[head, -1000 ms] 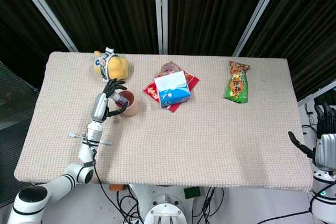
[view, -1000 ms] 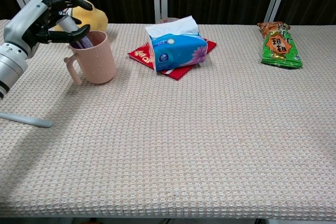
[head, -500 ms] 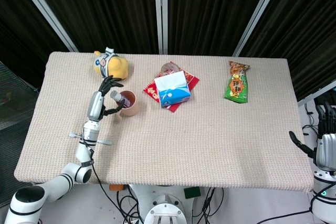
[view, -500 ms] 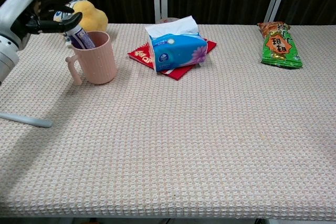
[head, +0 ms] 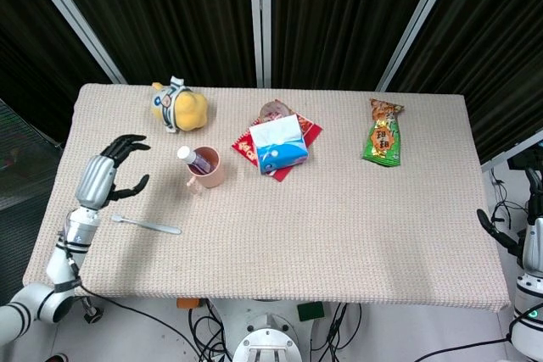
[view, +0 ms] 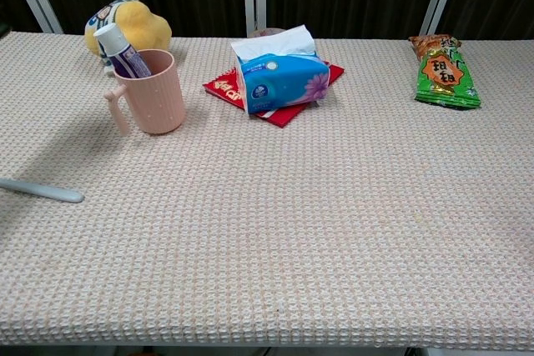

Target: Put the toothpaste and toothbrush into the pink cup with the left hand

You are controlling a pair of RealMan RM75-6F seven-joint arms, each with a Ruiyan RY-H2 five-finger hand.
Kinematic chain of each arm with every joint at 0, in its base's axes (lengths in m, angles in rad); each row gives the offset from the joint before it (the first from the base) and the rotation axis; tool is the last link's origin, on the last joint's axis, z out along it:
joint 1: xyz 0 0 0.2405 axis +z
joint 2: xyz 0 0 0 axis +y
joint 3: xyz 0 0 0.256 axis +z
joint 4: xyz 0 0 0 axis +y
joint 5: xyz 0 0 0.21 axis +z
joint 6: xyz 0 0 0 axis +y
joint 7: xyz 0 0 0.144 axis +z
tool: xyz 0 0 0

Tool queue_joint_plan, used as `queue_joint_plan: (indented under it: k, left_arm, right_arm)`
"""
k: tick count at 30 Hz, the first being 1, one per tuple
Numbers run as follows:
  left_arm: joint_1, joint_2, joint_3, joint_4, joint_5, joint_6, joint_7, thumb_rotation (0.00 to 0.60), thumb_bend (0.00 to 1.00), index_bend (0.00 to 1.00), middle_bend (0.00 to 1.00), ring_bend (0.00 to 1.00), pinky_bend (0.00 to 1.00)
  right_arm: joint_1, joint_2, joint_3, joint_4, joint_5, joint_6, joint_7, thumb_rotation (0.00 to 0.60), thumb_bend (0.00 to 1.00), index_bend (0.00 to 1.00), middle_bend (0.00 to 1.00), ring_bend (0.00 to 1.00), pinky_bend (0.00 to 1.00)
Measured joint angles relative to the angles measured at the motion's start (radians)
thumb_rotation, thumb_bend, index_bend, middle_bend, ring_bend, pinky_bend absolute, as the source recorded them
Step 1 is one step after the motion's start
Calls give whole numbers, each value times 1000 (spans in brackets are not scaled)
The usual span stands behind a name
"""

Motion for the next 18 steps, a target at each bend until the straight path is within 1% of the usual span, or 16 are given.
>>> queue_joint_plan:
  k: [4,7,9,11,15,18]
  left_arm:
    - [58,41,72,-24,9,-26,234,600,297,304,182,111,244]
    - [97,47,127,-28,7,-76,342,600,298,316,182,110,239]
    - [110,40,148,-25,8,-106,367,600,298,316,183,110,239]
    - [115,24,159,-21,11,-128,383,600,298,319,183,110,240]
    - [109,-24,164,-9,27,-162,397,600,298,337,183,111,239]
    - [94,-52,160,7,40,-180,405,600,298,369,183,110,240]
  right_arm:
    - [1,-5,-6,-1,-8,0,-3,600,448,0,0,0,0]
    - [3,-5,-10,-7,-18,4,-10,600,448,0,0,0,0]
    - [2,-3,-11,-14,-21,8,-14,600,448,0,0,0,0]
    - [1,0,-11,-21,-22,10,-18,600,448,0,0,0,0]
    - [-1,5,-11,-31,-21,12,-23,600,449,0,0,0,0]
    - [-3,6,-12,-33,-21,12,-26,600,448,0,0,0,0]
